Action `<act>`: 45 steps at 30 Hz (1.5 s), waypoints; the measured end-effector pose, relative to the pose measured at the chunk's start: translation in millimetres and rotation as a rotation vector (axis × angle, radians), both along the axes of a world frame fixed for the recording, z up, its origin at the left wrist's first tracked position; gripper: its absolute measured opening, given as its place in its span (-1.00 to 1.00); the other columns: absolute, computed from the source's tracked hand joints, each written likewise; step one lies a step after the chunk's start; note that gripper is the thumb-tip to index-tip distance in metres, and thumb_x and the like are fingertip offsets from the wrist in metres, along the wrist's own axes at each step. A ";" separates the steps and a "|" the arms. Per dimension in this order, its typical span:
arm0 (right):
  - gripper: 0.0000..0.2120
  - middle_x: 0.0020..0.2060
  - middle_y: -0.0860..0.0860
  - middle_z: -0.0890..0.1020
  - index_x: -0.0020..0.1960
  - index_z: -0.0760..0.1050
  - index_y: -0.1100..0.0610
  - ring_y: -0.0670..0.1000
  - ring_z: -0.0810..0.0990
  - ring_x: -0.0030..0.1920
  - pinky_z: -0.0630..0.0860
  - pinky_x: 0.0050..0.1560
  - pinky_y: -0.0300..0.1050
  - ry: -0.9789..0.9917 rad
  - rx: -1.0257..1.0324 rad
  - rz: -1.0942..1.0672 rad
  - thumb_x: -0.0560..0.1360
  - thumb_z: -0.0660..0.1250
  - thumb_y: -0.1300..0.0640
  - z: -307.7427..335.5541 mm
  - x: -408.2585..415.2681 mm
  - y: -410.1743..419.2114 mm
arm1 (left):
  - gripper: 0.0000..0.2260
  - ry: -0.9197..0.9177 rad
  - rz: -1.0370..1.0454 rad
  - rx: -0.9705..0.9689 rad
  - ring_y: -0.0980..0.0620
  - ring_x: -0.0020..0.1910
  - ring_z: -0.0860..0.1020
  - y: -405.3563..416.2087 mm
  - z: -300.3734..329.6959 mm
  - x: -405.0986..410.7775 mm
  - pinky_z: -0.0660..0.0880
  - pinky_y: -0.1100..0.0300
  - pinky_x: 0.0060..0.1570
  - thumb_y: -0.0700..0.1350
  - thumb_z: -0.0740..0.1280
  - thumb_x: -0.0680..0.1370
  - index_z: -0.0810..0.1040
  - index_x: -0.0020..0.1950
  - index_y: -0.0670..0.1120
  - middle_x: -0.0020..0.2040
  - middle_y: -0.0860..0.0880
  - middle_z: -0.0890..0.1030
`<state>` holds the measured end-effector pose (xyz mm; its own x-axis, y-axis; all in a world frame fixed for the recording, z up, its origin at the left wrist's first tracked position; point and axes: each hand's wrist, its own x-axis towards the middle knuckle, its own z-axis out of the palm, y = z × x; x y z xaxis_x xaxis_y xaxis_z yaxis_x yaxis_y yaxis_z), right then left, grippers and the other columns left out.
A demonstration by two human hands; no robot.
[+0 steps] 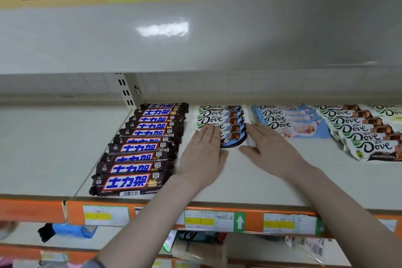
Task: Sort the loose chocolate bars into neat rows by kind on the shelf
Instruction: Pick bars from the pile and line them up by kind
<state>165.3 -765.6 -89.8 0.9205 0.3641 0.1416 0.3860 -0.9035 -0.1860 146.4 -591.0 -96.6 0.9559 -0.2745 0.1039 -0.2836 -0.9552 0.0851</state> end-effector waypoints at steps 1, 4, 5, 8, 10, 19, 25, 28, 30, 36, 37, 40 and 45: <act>-0.39 0.47 0.09 0.20 0.48 0.07 0.18 0.03 0.09 0.48 -0.08 0.44 -0.20 -0.001 -0.005 -0.001 0.55 0.10 -0.12 0.1 -0.1 0.3 | -0.44 0.000 0.002 -0.003 -0.01 0.53 -0.08 -0.5 0.3 0.3 -0.18 0.17 0.48 0.06 -0.01 0.63 -0.07 0.54 -0.17 0.56 -0.11 -0.02; -0.40 0.47 0.07 0.21 0.48 0.06 0.17 0.02 0.08 0.48 -0.11 0.42 -0.23 0.003 -0.013 -0.005 0.56 0.10 -0.10 2.0 -0.2 1.0 | -0.44 0.000 0.013 0.004 -0.01 0.53 -0.07 -1.5 1.5 1.0 -0.16 0.15 0.48 0.06 0.01 0.63 -0.06 0.53 -0.17 0.56 -0.11 -0.01; -0.40 0.46 0.08 0.21 0.48 0.06 0.18 0.02 0.08 0.48 -0.11 0.42 -0.23 0.004 -0.012 -0.009 0.56 0.10 -0.10 1.5 -0.3 0.8 | -0.44 0.001 0.016 0.000 -0.01 0.53 -0.07 -1.8 1.5 1.2 -0.15 0.14 0.48 0.06 0.01 0.63 -0.07 0.53 -0.17 0.56 -0.11 -0.01; -0.42 0.43 0.15 0.27 0.45 0.13 0.22 0.08 0.14 0.47 -0.07 0.44 -0.19 -0.049 -0.011 -0.015 0.56 0.12 -0.07 0.7 -3.1 -1.2 | -0.43 -0.012 0.020 0.016 -0.01 0.53 -0.09 -1.2 1.6 -2.7 -0.16 0.14 0.49 0.07 0.01 0.63 -0.08 0.53 -0.16 0.56 -0.11 -0.03; -0.47 0.34 0.23 0.40 0.39 0.26 0.28 0.16 0.29 0.40 0.07 0.42 -0.09 -0.108 -0.025 -0.023 0.55 0.17 -0.04 -1.0 -7.5 -1.5 | -0.43 -0.032 0.018 0.031 -0.01 0.53 -0.10 0.3 5.1 -9.9 -0.16 0.13 0.49 0.09 -0.01 0.63 -0.10 0.54 -0.16 0.56 -0.10 -0.05; -0.52 0.40 0.10 0.31 0.43 0.19 0.18 0.07 0.19 0.43 0.02 0.44 -0.15 -0.089 0.019 0.090 0.59 0.02 -0.04 10.0 -36.7 29.7 | -0.41 -0.188 0.187 -0.014 -0.16 0.34 0.43 45.3 9.9 -56.4 0.18 0.00 0.33 0.14 -0.01 0.53 0.43 0.34 -0.25 0.33 -0.21 0.47; -0.56 0.31 0.09 0.40 0.36 0.30 0.18 0.08 0.28 0.37 0.11 0.40 -0.14 -0.091 0.057 0.118 0.59 0.04 -0.05 9.6 -53.3 77.6 | -0.21 -0.140 0.299 -0.094 -0.11 0.50 0.15 112.9 9.6 -71.6 -0.04 0.10 0.44 0.26 -0.24 0.42 0.21 0.48 -0.20 0.48 -0.17 0.24; -0.47 0.42 0.08 0.29 0.44 0.17 0.17 0.04 0.15 0.44 -0.07 0.41 -0.24 -0.057 0.070 0.110 0.58 -0.01 -0.11 11.3 -58.9 109.7 | -0.26 -0.019 0.330 -0.096 -0.01 0.53 0.00 153.1 8.6 -69.7 -0.07 0.09 0.47 0.32 -0.19 0.48 0.04 0.53 -0.09 0.55 -0.07 0.06; -0.37 0.48 0.04 0.15 0.48 0.05 0.12 -0.02 0.04 0.48 -0.20 0.37 -0.31 -0.002 0.100 0.101 0.54 -0.07 -0.22 10.6 -61.8 132.8 | -0.27 0.036 0.300 -0.140 0.03 0.53 -0.05 176.0 6.7 -66.6 -0.09 0.10 0.48 0.33 -0.13 0.47 -0.03 0.54 -0.02 0.56 -0.01 0.00; -0.22 0.51 -0.06 -0.11 0.50 -0.19 0.04 -0.21 -0.22 0.42 -0.30 0.32 -0.35 0.117 0.073 0.103 0.39 -0.16 -0.32 2.7 -72.8 168.9 | -0.25 0.164 0.125 -0.357 0.13 0.51 -0.04 200.7 4.9 -62.3 -0.02 0.22 0.44 0.36 -0.04 0.41 -0.11 0.53 0.09 0.56 0.07 -0.05; -0.22 0.51 -0.07 -0.13 0.49 -0.20 0.03 -0.23 -0.22 0.42 -0.29 0.32 -0.36 0.142 0.084 0.090 0.39 -0.14 -0.32 4.2 -73.8 170.6 | -0.26 0.176 0.111 -0.363 0.14 0.51 -0.04 201.9 4.4 -60.4 -0.01 0.23 0.43 0.35 -0.04 0.41 -0.12 0.53 0.10 0.56 0.08 -0.07; -0.23 0.50 -0.07 -0.15 0.50 -0.20 0.03 -0.16 -0.15 0.47 -0.24 0.33 -0.36 0.173 0.079 0.052 0.43 -0.07 -0.32 6.3 -76.6 174.3 | -0.29 0.208 0.055 -0.353 0.15 0.51 -0.04 206.2 3.1 -54.1 0.06 0.19 0.46 0.34 0.00 0.47 -0.15 0.53 0.13 0.56 0.10 -0.10; -0.17 0.50 -0.10 -0.12 0.50 -0.17 0.01 -0.16 -0.11 0.48 -0.18 0.33 -0.35 0.152 0.077 0.007 0.35 -0.13 -0.37 5.8 -80.7 180.2 | -0.28 0.215 0.009 -0.295 0.11 0.51 -0.07 209.4 4.6 -46.3 -0.02 0.14 0.47 0.38 -0.03 0.44 -0.16 0.52 0.16 0.55 0.09 -0.13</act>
